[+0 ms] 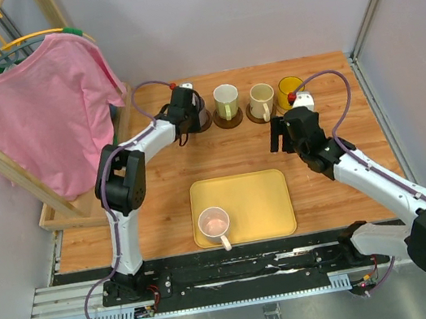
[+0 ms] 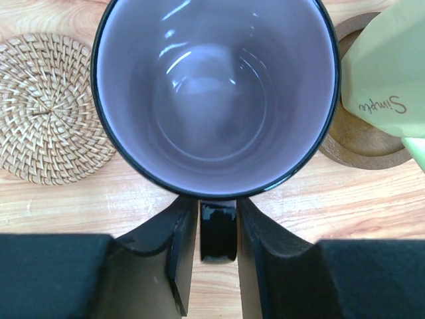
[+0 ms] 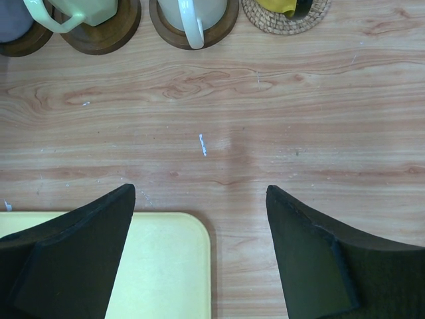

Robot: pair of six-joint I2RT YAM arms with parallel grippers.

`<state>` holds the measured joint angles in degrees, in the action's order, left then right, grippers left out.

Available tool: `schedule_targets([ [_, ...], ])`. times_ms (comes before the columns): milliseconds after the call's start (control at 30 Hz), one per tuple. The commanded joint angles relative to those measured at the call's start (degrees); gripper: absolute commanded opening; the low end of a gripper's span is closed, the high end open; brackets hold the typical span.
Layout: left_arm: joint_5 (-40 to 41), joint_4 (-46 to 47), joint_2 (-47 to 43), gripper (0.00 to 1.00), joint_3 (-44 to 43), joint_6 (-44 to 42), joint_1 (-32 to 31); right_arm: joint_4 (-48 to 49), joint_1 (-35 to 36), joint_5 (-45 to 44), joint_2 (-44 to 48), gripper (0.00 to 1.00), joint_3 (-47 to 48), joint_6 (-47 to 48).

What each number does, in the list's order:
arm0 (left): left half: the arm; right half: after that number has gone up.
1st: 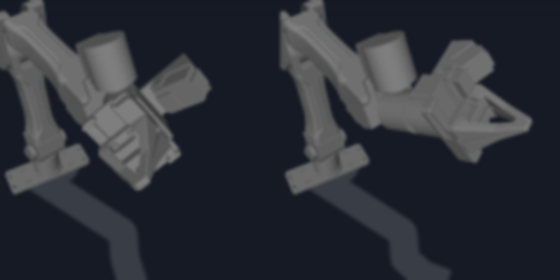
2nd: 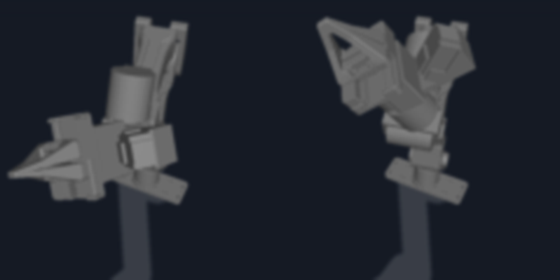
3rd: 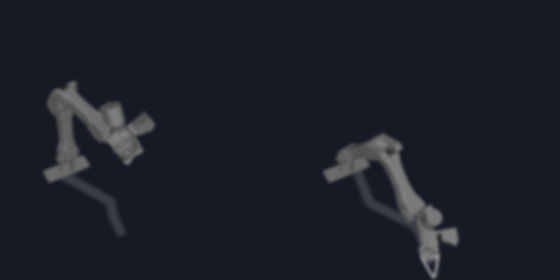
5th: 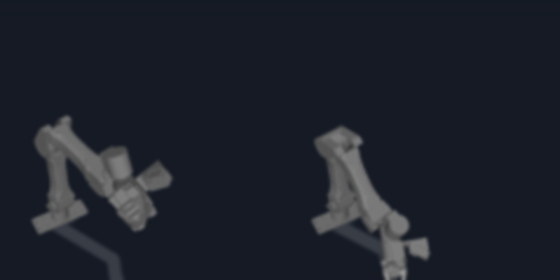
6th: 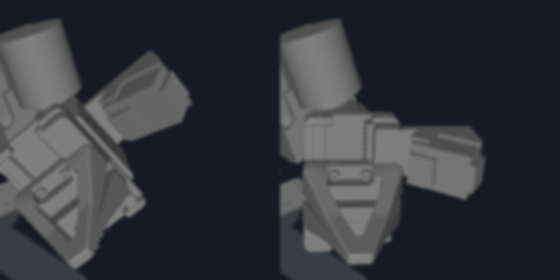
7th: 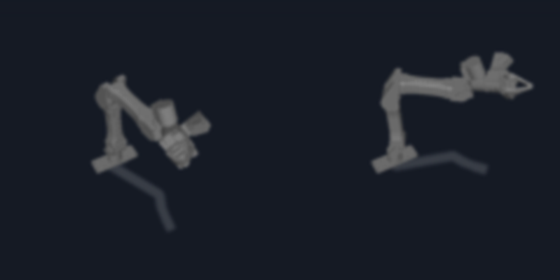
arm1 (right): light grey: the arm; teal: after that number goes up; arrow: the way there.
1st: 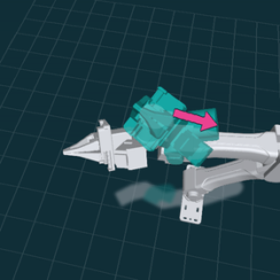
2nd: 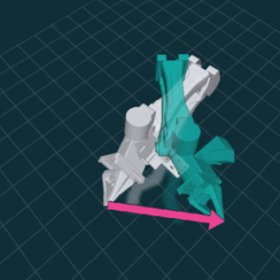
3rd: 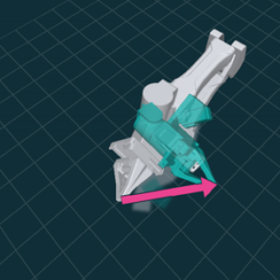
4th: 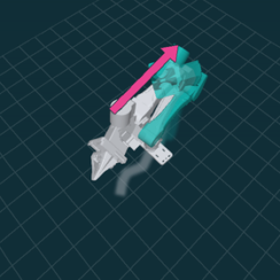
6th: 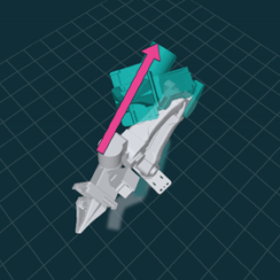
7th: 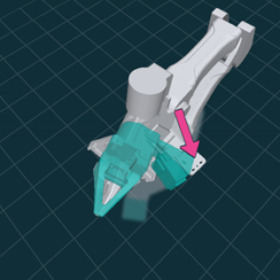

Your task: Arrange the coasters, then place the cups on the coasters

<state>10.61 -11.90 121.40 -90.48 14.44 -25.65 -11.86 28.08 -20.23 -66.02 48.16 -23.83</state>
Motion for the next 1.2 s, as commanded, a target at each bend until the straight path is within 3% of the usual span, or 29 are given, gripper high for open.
schedule_targets([
  [0,-0.97,-0.76,-2.64,0.35,-2.05,-0.42,-0.28,0.61,-1.88,1.09,-0.48,0.81,1.36,-0.75],
  [133,-1.21,-0.8,-3.0,0.42,-2.2,-0.46,-0.45,0.62,-1.88,1.48,-0.61,0.81,1.56,-0.84],
  [367,-1.75,-1.69,-4.19,0.44,-1.8,-0.55,-0.93,0.14,-1.88,2.05,-0.74,0.81,1.66,-1.21],
  [600,-2.74,-1.65,-9.74,0.77,2.18,0.01,-1.5,-0.33,-1.88,1.87,-0.03,0.81,1.35,-1.37],
  [700,-2.72,-1.68,-13.87,0.85,4.67,0.55,-1.6,-0.58,-1.88,1.44,0.39,0.81,1.25,-1.23],
  [1000,-3.62,-3.57,-28.94,0.88,20.09,3.22,-4.05,-1.49,-2.18,-2.09,2.46,0.82,0.88,0.5],
  [1167,-5.62,-5.76,-40.38,0.99,29.9,5.29,-7.26,-1.58,-2.89,-2.57,3.13,0.85,0.32,-0.01],
])
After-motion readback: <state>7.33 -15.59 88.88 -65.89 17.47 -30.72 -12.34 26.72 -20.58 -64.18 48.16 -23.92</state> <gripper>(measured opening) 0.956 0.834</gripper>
